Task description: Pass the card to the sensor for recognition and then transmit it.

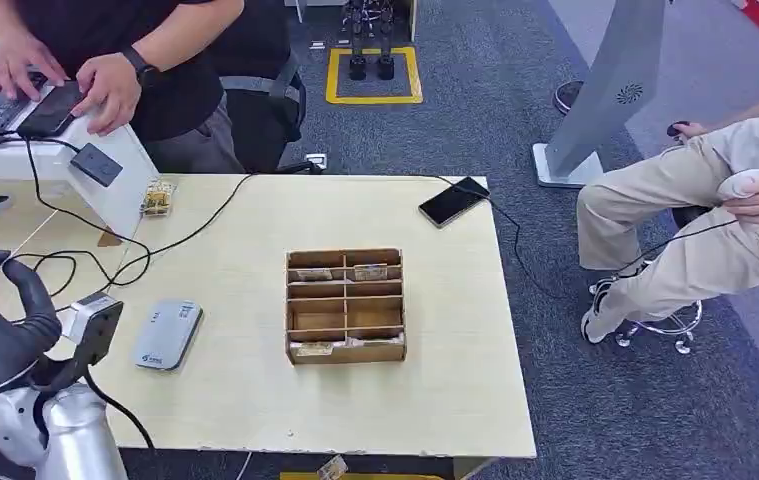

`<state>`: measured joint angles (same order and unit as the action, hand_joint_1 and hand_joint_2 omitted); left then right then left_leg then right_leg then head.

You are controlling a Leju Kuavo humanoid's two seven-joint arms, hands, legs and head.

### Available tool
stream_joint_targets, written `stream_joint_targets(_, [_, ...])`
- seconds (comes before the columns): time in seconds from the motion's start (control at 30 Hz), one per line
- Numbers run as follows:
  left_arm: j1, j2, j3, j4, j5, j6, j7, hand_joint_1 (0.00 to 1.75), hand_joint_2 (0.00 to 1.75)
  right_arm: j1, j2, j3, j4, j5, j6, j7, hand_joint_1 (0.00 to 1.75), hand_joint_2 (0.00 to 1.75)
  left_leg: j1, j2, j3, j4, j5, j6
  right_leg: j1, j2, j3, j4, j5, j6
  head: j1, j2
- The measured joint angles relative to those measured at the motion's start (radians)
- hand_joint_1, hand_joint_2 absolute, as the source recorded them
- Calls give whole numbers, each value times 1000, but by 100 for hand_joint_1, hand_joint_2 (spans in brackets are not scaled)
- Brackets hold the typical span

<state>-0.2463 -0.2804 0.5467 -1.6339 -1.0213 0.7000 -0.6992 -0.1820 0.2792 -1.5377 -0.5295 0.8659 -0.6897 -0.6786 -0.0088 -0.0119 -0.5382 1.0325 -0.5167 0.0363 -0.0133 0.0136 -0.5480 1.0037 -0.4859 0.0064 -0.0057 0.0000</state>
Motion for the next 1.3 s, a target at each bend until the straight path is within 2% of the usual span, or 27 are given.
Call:
stream_joint_targets(0.27, [24,-2,81,-65,-157,0,13,175,175,8,-10,0,11,-50,0,-11,0,175,0,-1,-1,0,0,0,0,-1,0,0,0,0,0,0])
stream_joint_targets(0.47, [46,-2,124,-68,-200,0,5,175,175,15,-14,0,13,-55,0,-14,0,175,0,0,0,0,0,0,0,-1,-1,0,0,0,0,0])
stream_joint_targets(0.67, [51,-3,149,-63,-320,0,1,175,175,15,-14,0,15,-69,0,-16,0,175,0,0,-1,0,0,0,0,-1,-1,0,0,0,2,0])
stream_joint_targets(0.8, [62,-3,146,-58,-411,0,75,175,175,15,-14,0,16,-76,0,-15,0,175,0,-1,-1,0,0,0,0,-1,-1,0,0,0,2,0])
stream_joint_targets(0.87, [63,-3,147,-52,-419,0,72,175,175,15,-14,0,16,-81,0,-14,0,175,0,-1,-1,0,0,0,0,-1,-1,0,0,0,2,0])
stream_joint_targets(1.03, [79,-2,122,-36,-449,0,158,175,175,17,-14,0,16,-85,0,-9,0,175,0,-1,-1,0,0,0,0,-1,-1,0,0,0,2,0])
stream_joint_targets(1.17, [122,11,50,-21,-456,0,290,175,175,19,-14,0,16,-90,0,-8,0,175,0,0,-1,0,0,0,0,0,-1,0,0,0,2,0])
stream_joint_targets(1.3, [160,19,0,-7,-456,0,315,175,175,20,-14,0,16,-91,0,-6,0,175,0,0,-1,0,0,0,0,0,-2,0,0,0,1,0])
